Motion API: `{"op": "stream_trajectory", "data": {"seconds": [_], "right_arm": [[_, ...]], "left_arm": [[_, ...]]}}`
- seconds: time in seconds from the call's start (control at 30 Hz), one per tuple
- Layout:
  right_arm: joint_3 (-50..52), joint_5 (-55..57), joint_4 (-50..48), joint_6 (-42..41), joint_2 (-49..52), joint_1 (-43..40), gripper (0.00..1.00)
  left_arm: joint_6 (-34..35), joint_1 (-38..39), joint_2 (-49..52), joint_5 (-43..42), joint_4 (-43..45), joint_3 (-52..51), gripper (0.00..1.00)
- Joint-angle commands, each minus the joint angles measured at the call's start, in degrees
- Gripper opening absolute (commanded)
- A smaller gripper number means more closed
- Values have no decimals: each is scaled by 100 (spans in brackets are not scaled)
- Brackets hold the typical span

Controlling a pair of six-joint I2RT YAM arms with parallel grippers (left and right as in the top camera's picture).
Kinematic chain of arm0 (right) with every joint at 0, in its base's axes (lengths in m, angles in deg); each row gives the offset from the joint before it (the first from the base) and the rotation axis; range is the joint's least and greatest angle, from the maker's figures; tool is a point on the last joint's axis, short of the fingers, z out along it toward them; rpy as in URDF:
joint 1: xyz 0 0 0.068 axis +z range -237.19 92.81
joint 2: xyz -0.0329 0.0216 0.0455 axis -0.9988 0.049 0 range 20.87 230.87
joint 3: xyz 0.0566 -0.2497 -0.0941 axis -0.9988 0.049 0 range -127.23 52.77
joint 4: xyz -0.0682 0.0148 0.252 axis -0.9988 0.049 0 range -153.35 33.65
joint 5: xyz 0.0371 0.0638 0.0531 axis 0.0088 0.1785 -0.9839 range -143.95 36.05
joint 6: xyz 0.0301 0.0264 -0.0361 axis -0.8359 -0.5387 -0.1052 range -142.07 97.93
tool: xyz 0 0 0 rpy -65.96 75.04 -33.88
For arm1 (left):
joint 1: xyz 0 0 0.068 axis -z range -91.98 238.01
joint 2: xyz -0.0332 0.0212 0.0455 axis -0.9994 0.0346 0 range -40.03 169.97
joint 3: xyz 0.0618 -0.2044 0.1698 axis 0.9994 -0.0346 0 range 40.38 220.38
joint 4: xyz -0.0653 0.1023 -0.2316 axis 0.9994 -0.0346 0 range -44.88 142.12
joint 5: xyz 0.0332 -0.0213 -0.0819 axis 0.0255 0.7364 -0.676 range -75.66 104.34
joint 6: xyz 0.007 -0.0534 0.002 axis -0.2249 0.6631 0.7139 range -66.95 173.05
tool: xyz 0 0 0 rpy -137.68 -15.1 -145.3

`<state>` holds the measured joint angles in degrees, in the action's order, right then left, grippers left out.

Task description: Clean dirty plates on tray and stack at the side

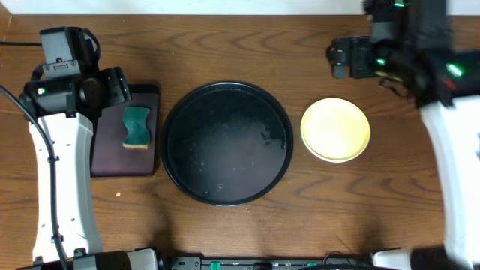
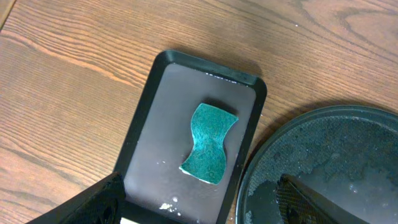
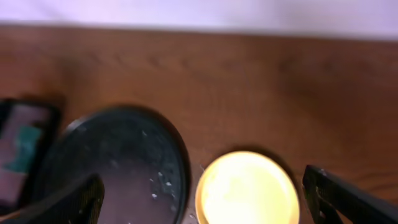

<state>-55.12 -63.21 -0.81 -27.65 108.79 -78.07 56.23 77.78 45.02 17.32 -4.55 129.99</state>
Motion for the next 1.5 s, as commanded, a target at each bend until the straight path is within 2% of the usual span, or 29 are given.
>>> {"op": "stream_trajectory", "data": {"seconds": [0.0, 0.2, 0.3, 0.4, 0.57, 0.67, 0.83, 1.13, 1.3, 1.47], "right_arm": [[-94, 0, 42, -11, -509, -46, 99], [-94, 0, 146, -9, -1104, -46, 99], [-94, 238, 527, 428, -1331, -46, 99], [-92, 509, 693, 503, -1519, -48, 99], [7, 654, 363, 667, -1812, -79, 99], [457, 645, -105, 723, -2103, -227, 99], [2177, 468, -1392, 741, -3101, -404, 99], [6389, 83, -4354, 739, -5495, -732, 99], [8358, 83, -5449, 739, -6763, -732, 99], [9700, 83, -6142, 737, -7794, -730, 99]], "left_arm": [[72, -9, 17, 44, -28, 15, 78], [72, -9, 17, 44, -26, 15, 78], [72, -9, 17, 44, -26, 15, 78], [70, -9, 17, 44, -26, 15, 78], [72, -9, 17, 44, -26, 15, 78], [70, -9, 17, 44, -28, 15, 78], [72, -9, 17, 44, -28, 15, 78], [72, -9, 17, 44, -28, 15, 79], [72, -9, 17, 44, -28, 15, 79], [70, -9, 17, 44, -28, 15, 79]]}}
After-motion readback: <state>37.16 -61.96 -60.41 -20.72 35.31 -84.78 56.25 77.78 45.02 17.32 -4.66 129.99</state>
